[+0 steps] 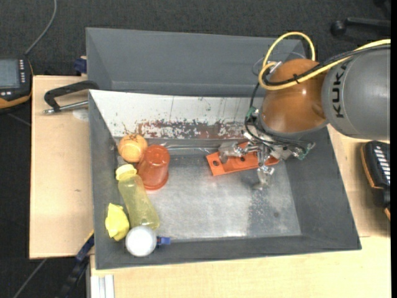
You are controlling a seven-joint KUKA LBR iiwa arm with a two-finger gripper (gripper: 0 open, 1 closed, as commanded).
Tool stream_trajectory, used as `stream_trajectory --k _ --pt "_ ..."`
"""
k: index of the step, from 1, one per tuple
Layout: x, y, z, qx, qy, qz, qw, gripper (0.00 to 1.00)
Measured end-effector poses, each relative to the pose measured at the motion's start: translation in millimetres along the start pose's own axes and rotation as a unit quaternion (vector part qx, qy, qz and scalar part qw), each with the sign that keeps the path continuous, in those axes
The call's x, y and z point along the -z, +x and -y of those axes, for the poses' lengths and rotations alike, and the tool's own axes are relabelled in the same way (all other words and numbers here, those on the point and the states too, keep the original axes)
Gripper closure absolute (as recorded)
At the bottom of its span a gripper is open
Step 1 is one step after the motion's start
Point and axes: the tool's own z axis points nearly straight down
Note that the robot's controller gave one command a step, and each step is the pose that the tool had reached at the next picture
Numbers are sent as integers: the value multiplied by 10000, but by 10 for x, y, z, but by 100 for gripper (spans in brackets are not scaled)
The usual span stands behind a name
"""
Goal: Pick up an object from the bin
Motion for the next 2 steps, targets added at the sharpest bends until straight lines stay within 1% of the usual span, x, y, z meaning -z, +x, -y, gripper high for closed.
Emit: stream_trajectory --k 1,2 --pt "0 0 0 0 -1 0 10000 0" --pt "2 -71 -55 519 15 3 9987 0"
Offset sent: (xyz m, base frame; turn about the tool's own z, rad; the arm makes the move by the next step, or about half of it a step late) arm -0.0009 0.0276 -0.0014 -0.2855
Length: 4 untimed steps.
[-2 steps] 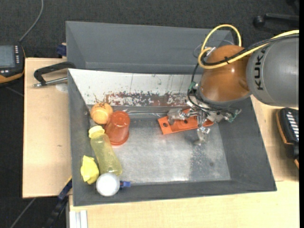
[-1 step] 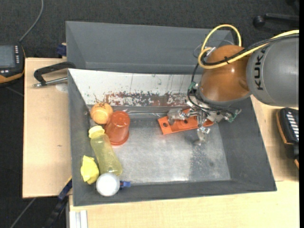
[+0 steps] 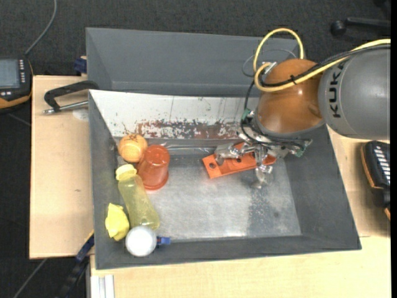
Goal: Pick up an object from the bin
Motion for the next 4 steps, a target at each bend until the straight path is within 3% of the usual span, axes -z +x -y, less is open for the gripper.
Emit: stream_trajectory --k 1,2,3,4 --pt "0 -212 -158 1786 11 26 9839 0" --pt "-4 -266 -203 155 4 19 9999 100" --pt "-4 -265 -203 154 3 18 9999 100" --pt "398 -287 -279 159 1 33 9999 100"
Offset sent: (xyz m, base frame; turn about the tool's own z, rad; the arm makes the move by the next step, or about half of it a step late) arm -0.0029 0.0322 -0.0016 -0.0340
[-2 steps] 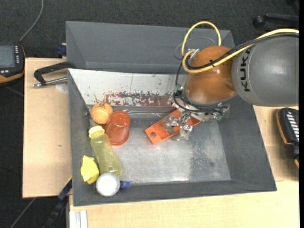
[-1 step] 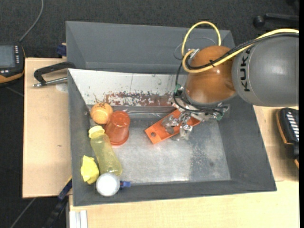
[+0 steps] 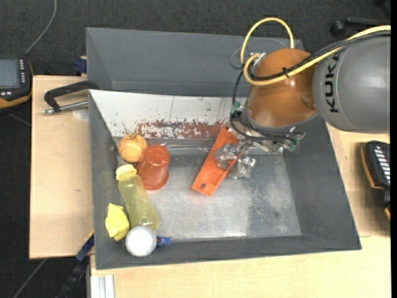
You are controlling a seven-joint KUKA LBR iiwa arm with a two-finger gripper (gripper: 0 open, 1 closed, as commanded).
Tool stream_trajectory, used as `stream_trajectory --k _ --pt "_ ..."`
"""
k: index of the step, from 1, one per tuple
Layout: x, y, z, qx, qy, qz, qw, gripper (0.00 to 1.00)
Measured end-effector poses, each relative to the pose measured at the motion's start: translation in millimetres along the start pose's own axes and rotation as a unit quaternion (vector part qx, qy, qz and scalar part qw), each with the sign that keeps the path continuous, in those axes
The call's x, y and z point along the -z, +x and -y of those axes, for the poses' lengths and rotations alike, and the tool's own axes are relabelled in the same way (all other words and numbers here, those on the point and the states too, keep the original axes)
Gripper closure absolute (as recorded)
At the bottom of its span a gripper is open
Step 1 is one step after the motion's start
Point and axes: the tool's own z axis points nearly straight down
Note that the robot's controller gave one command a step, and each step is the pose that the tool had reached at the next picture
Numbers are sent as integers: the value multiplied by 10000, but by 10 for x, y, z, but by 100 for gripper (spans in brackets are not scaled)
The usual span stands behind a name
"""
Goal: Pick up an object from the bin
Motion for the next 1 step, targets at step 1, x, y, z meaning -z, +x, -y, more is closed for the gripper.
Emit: stream_trajectory --k 1 --pt "111 -3 -16 -2 -3 3 10000 100"
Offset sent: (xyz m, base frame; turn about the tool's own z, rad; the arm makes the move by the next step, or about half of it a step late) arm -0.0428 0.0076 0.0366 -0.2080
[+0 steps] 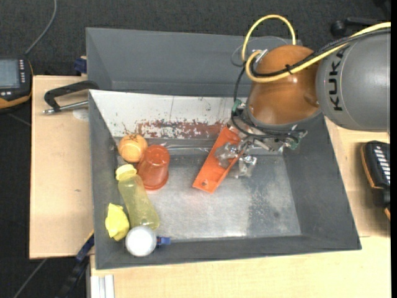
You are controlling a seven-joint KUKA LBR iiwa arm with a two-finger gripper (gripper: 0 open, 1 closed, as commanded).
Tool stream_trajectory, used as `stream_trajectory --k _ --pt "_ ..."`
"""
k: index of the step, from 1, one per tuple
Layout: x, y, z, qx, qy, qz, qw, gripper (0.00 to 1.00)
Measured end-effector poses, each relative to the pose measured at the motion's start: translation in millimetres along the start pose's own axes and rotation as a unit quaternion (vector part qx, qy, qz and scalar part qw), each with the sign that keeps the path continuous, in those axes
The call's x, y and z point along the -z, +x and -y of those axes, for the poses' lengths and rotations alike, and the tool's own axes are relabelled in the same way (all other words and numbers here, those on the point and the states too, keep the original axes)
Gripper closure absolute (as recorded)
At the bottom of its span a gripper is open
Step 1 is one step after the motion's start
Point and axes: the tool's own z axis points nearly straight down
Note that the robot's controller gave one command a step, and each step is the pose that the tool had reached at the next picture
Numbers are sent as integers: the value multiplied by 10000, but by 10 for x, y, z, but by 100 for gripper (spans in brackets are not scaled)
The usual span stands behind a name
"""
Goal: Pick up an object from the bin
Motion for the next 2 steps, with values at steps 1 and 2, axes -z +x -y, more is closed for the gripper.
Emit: stream_trajectory --k 1,2 --pt "294 78 -205 627 33 18 9980 100" --pt "793 -34 -201 687 -8 7 9976 100"
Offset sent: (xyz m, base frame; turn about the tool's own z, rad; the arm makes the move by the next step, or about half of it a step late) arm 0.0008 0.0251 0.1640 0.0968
